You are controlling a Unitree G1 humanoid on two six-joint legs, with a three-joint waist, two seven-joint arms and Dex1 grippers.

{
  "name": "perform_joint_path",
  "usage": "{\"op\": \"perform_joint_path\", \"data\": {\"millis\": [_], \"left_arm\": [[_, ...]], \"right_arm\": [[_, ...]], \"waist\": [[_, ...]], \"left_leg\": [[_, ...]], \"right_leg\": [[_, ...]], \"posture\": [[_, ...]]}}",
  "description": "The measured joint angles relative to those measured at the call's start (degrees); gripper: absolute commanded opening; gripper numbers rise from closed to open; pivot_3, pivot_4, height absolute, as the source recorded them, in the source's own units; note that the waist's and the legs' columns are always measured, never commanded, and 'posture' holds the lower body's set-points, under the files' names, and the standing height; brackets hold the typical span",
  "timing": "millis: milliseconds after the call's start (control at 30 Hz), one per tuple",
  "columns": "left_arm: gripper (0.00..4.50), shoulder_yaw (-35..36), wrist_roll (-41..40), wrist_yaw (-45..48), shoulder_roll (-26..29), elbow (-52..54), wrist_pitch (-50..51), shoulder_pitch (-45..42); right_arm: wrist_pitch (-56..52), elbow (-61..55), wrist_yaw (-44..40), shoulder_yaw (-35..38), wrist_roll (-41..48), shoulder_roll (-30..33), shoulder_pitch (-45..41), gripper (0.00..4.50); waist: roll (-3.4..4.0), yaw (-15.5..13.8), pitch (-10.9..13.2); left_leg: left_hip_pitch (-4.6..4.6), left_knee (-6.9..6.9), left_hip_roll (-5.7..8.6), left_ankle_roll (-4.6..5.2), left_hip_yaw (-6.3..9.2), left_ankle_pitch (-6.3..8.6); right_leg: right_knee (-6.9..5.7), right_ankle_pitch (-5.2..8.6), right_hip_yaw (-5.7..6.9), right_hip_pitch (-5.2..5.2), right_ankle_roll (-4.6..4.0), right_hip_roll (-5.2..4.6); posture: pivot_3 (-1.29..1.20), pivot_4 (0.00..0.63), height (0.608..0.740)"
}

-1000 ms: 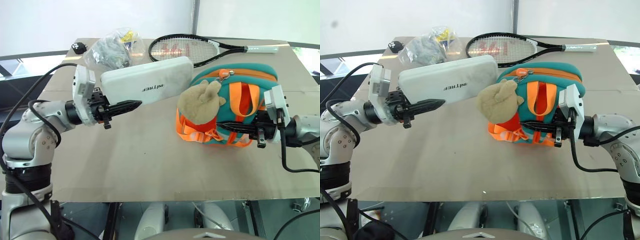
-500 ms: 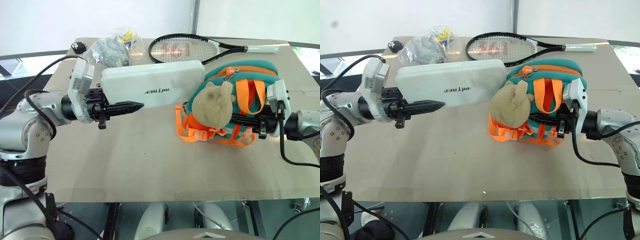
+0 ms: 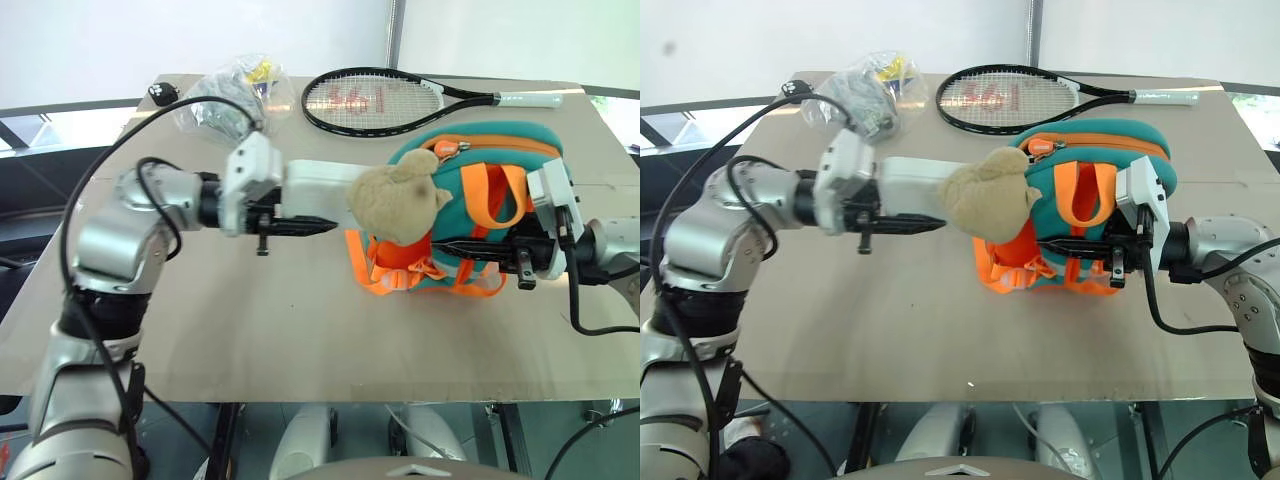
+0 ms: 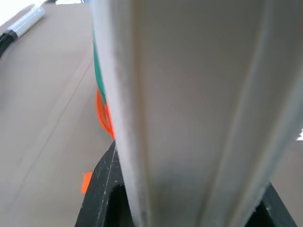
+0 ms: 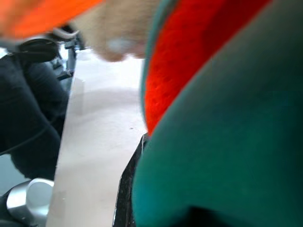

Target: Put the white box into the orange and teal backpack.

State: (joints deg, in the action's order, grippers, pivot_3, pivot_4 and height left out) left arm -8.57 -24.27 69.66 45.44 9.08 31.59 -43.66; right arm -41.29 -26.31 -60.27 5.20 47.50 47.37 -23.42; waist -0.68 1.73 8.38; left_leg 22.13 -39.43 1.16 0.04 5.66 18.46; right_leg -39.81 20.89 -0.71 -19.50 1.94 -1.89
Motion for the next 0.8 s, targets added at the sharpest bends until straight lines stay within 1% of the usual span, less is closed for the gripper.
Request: {"op": "perform_joint_path", "data": {"millis": [133,267,300,333,433,467,500,567,600,633,667,700,733,767,800], "left_arm": [[1.13,-6.68,2.85,-1.68,-5.82,-0.82,5.24,-8.31],[1.13,-12.56,6.35,-2.37,-11.21,-4.55,7.46,-14.12],[1.13,-13.47,7.03,-2.4,-12.18,-5.5,7.42,-14.87],[1.13,-15.73,8.93,-2.45,-14.95,-7.86,6.69,-16.55],[1.13,-19.35,12.87,-3.12,-20.33,-12.81,2.79,-18.07],[1.13,-20.62,15.03,-4.22,-24.04,-16.98,0.36,-18.34],[1.13,-20.74,15.28,-4.45,-24.38,-17.44,0.07,-18.34],[2.15,-20.82,16.59,-4.6,-26.29,-20.6,-2.62,-18.5],[2.43,-20.49,16.55,-4.3,-26.82,-21.35,-2.78,-18.48],[2.82,-19.12,14.95,-3.39,-27.23,-21.2,-0.53,-18.12],[3.37,-17.92,13.6,-3.05,-27.35,-21.05,1.88,-17.83],[3.67,-16.48,12.24,-2.88,-27.02,-20.93,4.32,-17.67],[4.18,-14.26,9.58,-2.25,-26.09,-20.42,7.99,-17.6],[4.35,-11.55,6.99,-1.48,-24.06,-19.57,11.24,-17.62],[4.35,-9.62,5.55,-0.86,-22.44,-18.97,13.09,-17.63]], "right_arm": [[-0.68,-2.41,-0.01,-1.65,1.03,-0.77,-0.07,0.06],[-0.92,-3.06,-0.1,-2.37,2.07,-1.39,0.24,0.06],[-0.92,-3.14,-0.14,-2.4,2.22,-1.59,0.29,0.06],[-0.83,-3.18,-0.19,-2.38,2.34,-1.97,0.53,0.06],[-0.47,-3.14,0.08,-2.1,2.48,-2.56,1.33,0.06],[-0.21,-3.01,0.72,-1.67,2.49,-2.92,2.34,0.06],[-0.17,-3.0,0.81,-1.67,2.49,-2.96,2.41,0.06],[0.13,-3.01,1.95,-0.66,2.49,-3.44,3.48,0.0],[0.23,-3.03,2.4,-0.32,2.48,-3.48,3.86,0.0],[0.39,-3.34,3.12,-0.08,2.47,-3.56,4.46,0.0],[0.49,-3.61,3.61,0.21,2.45,-3.78,4.9,0.0],[0.7,-3.77,4.2,0.39,2.43,-3.91,5.33,0.0],[0.81,-3.78,5.11,0.49,2.34,-4.32,5.65,0.0],[1.05,-3.76,5.95,0.65,2.26,-4.74,6.03,0.0],[1.21,-3.67,6.4,0.87,2.21,-4.92,6.44,0.0]], "waist": [[-0.01,0.17,0.01],[0.0,0.4,0.01],[0.0,0.4,0.01],[0.0,0.34,0.0],[-0.01,0.04,0.0],[-0.01,-0.23,0.0],[-0.01,-0.33,0.01],[0.0,-0.8,-0.01],[0.0,-0.92,-0.01],[0.0,-1.05,-0.01],[0.0,-1.05,0.0],[0.0,-1.0,0.0],[-0.01,-0.89,0.01],[0.0,-0.44,0.01],[0.01,-0.11,0.02]], "left_leg": [[0.18,-0.18,0.01,0.0,0.03,0.0],[0.32,-0.51,0.01,0.0,0.09,0.0],[0.32,-0.55,0.01,0.0,0.11,0.0],[0.36,-0.63,0.01,0.0,0.16,0.0],[0.42,-0.73,0.04,0.0,0.18,0.0],[0.44,-0.74,0.05,0.01,0.2,0.0],[0.45,-0.74,0.05,0.01,0.2,0.0],[0.45,-0.76,0.05,0.01,0.22,0.0],[0.45,-0.75,0.05,0.01,0.22,0.0],[0.45,-0.75,0.04,0.01,0.27,0.0],[0.47,-0.75,0.04,0.01,0.3,0.0],[0.47,-0.75,0.05,0.01,0.32,0.0],[0.48,-0.75,0.05,0.01,0.33,0.0],[0.5,-0.74,0.04,0.0,0.34,0.0],[0.5,-0.74,0.03,0.0,0.35,0.0]], "right_leg": [[-0.01,0.0,0.09,-0.01,0.0,0.09],[-0.04,0.0,0.15,-0.01,0.0,0.12],[-0.04,0.0,0.17,-0.01,0.0,0.13],[-0.04,0.0,0.21,0.0,0.0,0.14],[-0.03,0.0,0.3,0.05,0.0,0.12],[-0.02,0.0,0.33,0.05,0.0,0.1],[-0.02,0.0,0.33,0.05,0.01,0.1],[-0.04,0.0,0.34,0.05,0.01,0.09],[-0.04,0.0,0.34,0.05,0.01,0.09],[-0.06,0.0,0.37,0.05,0.01,0.09],[-0.05,0.0,0.39,0.04,0.01,0.08],[-0.05,0.0,0.39,0.03,0.01,0.08],[-0.06,0.0,0.39,0.02,0.01,0.09],[-0.07,0.0,0.33,-0.06,0.01,0.1],[-0.07,0.0,0.28,-0.06,0.0,0.1]], "posture": [[0.0,0.15,0.74],[0.0,0.15,0.74],[0.0,0.15,0.74],[0.0,0.15,0.74],[0.0,0.15,0.74],[0.0,0.15,0.74],[0.0,0.15,0.74],[0.0,0.15,0.74],[0.0,0.15,0.74],[0.0,0.15,0.74],[0.0,0.15,0.74],[0.0,0.15,0.74],[0.0,0.15,0.74],[0.0,0.15,0.74],[0.0,0.15,0.74]]}}
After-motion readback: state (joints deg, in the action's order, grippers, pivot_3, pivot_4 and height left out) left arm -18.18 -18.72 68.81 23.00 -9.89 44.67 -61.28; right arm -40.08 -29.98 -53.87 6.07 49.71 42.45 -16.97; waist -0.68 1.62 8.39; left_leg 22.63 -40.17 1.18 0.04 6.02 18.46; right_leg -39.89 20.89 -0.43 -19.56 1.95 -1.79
